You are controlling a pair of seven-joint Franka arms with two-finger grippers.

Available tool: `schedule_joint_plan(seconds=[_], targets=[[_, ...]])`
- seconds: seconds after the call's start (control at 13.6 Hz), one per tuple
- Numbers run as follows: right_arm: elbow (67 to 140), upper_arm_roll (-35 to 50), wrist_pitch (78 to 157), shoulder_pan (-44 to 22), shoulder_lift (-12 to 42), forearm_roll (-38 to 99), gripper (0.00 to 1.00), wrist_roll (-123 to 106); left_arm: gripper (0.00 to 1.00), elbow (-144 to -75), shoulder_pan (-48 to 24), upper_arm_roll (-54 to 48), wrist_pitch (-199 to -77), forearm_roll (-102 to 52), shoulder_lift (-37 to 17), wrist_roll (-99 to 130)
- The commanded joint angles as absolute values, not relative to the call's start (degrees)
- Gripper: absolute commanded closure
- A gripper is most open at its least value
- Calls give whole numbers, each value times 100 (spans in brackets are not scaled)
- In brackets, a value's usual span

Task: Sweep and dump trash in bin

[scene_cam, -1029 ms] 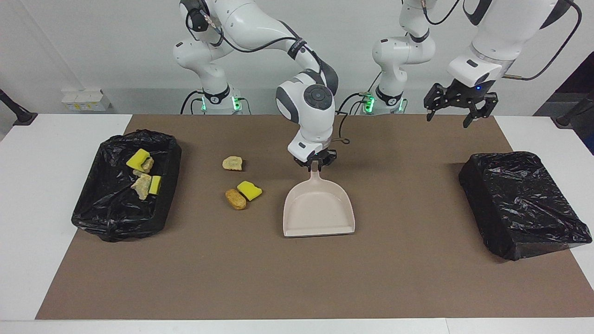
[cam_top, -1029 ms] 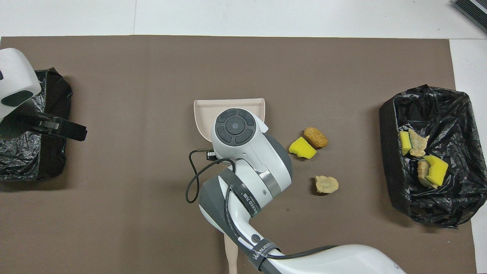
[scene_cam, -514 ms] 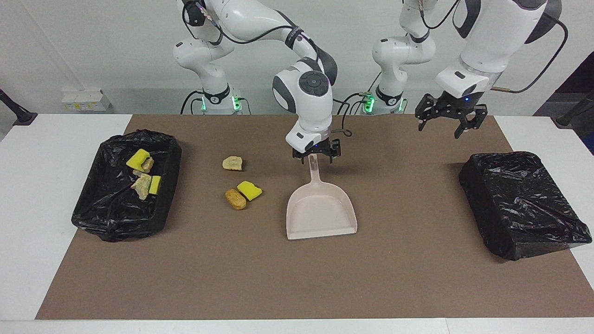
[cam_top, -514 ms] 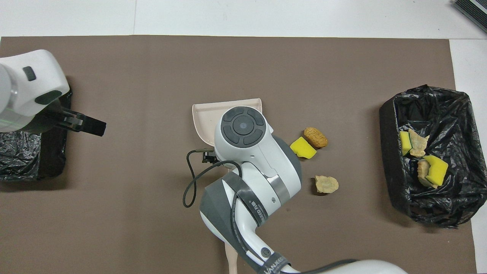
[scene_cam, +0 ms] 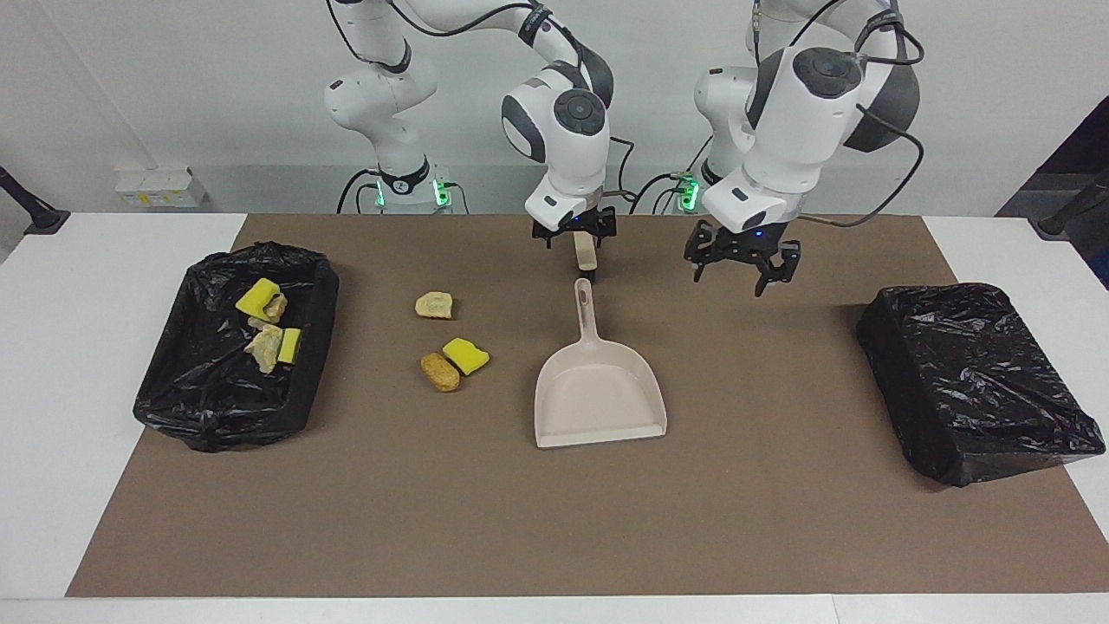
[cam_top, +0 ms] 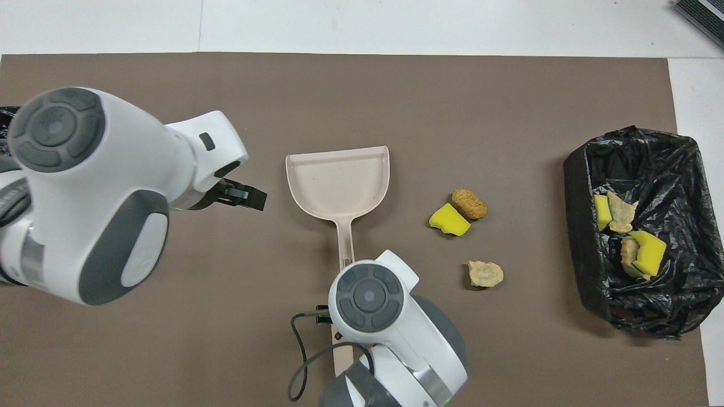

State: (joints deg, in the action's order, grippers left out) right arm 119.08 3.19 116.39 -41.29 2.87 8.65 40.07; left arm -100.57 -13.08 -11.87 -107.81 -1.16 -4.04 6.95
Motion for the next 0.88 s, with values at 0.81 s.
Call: schedule_joint_plan(seconds=[0.81], targets=[[14440, 343, 13244, -6019, -1416, 932, 5, 5799, 4, -11030, -2927, -1099, -12735, -79, -1538, 3312]])
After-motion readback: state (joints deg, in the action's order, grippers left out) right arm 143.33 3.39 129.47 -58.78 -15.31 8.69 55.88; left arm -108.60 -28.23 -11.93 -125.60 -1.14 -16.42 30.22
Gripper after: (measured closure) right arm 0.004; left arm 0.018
